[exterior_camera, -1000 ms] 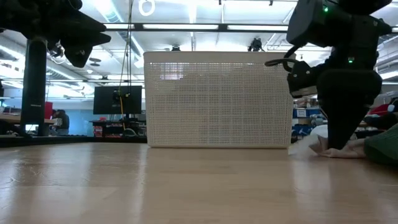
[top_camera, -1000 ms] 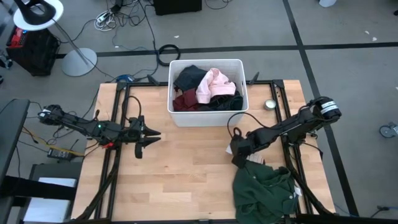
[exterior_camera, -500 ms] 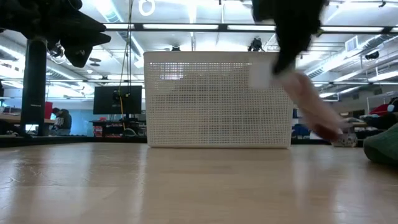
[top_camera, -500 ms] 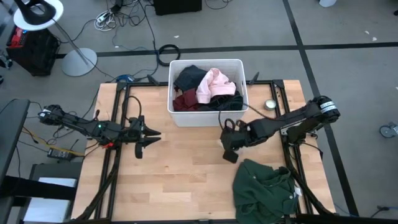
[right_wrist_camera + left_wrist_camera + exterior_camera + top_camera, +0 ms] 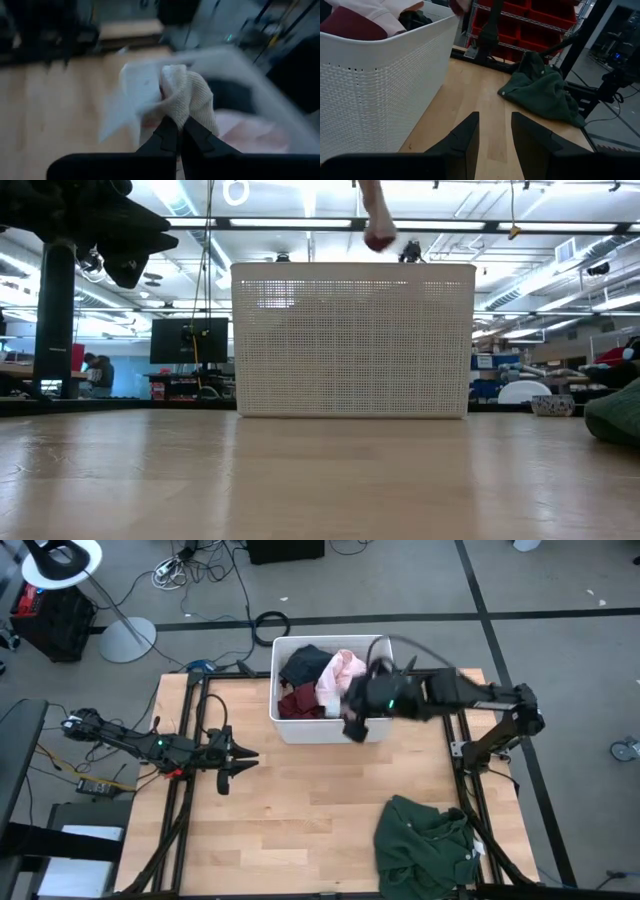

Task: Sort clothes
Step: Put the pink striped sock into the white bin, then put the green shirt into the white bin

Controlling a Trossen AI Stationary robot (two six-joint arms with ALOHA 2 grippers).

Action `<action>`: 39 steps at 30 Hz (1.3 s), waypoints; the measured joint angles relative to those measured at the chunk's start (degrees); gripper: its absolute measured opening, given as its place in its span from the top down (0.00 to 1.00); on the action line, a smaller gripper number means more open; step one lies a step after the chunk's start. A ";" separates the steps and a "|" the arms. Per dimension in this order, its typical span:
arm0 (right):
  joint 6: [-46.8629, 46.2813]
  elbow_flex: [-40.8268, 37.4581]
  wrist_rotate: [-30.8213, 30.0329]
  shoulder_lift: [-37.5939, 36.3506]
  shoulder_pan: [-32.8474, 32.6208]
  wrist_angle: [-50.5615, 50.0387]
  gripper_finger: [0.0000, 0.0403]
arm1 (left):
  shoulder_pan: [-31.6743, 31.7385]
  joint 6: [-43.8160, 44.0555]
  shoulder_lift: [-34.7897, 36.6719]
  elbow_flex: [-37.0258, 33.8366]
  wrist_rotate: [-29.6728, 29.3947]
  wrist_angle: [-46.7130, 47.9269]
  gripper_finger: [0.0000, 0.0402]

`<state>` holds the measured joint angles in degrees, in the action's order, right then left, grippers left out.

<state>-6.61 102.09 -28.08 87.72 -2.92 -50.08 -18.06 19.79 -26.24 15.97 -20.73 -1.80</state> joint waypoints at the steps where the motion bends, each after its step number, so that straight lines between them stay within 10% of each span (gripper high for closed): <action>1: 1.85 1.23 -0.06 -0.02 1.28 0.93 1.00 | 0.00 0.01 0.00 0.01 0.00 0.00 0.70; 11: 3.77 1.32 1.01 1.27 12.03 -2.48 1.00 | 0.00 0.02 0.00 0.00 0.00 -0.02 0.70; 27: -13.94 -22.77 13.35 1.31 17.71 -2.94 0.95 | 0.00 0.00 -0.02 0.00 0.00 -0.02 0.70; 39: -13.83 -12.10 13.31 1.16 17.68 -2.87 0.77 | 0.02 0.01 -0.02 0.00 0.00 -0.02 0.70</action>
<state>-20.44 89.99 -14.76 88.88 14.76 -52.96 -18.05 19.80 -26.26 15.97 -20.73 -1.83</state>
